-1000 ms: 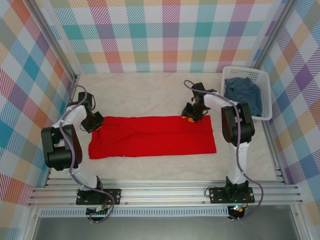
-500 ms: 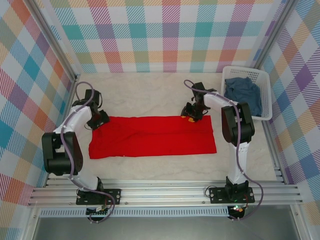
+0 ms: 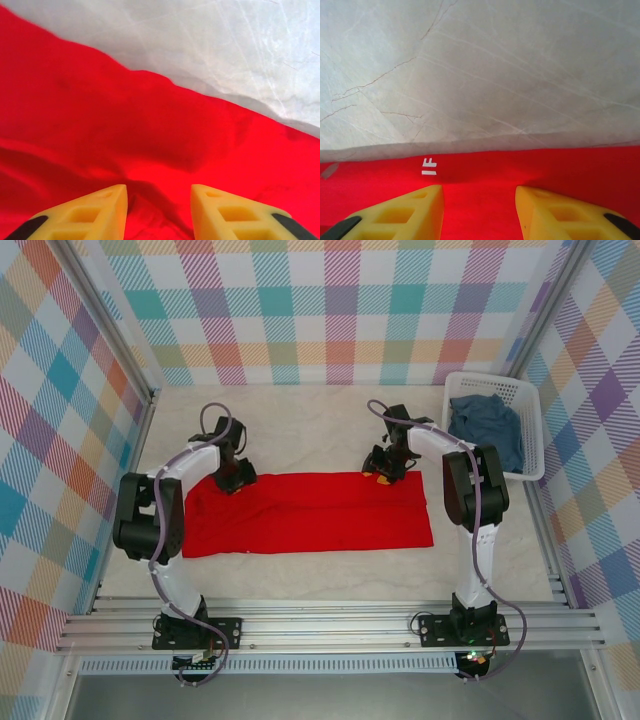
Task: Fold and stack the t-shirts
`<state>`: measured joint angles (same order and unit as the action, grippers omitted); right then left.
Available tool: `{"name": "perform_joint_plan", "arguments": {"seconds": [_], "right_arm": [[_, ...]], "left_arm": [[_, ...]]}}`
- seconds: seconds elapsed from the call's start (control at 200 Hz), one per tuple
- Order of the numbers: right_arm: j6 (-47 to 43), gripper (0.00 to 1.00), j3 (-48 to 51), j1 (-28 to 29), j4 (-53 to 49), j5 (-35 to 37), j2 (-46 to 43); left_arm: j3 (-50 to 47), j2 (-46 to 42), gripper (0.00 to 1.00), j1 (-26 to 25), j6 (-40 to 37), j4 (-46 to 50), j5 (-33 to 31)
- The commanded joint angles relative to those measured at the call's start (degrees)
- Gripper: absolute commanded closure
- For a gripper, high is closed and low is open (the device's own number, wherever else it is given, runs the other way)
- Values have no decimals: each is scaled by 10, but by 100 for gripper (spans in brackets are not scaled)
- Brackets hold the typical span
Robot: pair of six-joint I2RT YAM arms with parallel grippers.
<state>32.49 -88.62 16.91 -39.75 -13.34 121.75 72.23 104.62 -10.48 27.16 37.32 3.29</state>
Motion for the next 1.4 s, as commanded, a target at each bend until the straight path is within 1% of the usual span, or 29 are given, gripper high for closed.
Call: {"name": "perform_joint_plan", "arguments": {"seconds": [0.0,0.14,0.36,0.41,0.49,0.525,0.59,0.66,0.83,0.945,1.06,1.2,1.395], "right_arm": [[-1,56,4,-3,-32,23,34],[0,56,4,-3,-33,24,34],[1,57,2,-4,-33,24,35],[1,56,1,-3,-33,24,36],[0,57,1,-3,-33,24,36],[0,57,1,-3,-33,24,36],[0,57,1,-3,-34,24,35],[0,57,1,-4,-34,24,35],[0,57,-1,-3,-35,25,37],[0,57,-3,-3,-36,25,39],[-1,57,-4,-3,-38,26,39],[-1,57,-6,-3,-38,26,40],[-1,57,-6,-3,-39,27,41]], "left_arm": [[10,8,67,-9,-15,19,-19],[5,4,78,-12,-24,23,-12],[-9,-15,82,-20,-36,45,-25],[-10,-17,80,-20,-37,50,-35],[-10,-32,63,-23,-44,51,-71],[-11,-41,61,-23,-48,47,-83],[-9,-49,59,-24,-56,45,-103],[-6,-44,59,-23,-67,48,-106],[-23,-16,61,-23,-63,25,-49],[-23,-4,65,-24,-56,13,-40],[-11,1,73,-24,-59,11,-29],[-6,6,82,-24,-68,20,-32],[-12,-21,96,-26,-71,26,-42]]}}
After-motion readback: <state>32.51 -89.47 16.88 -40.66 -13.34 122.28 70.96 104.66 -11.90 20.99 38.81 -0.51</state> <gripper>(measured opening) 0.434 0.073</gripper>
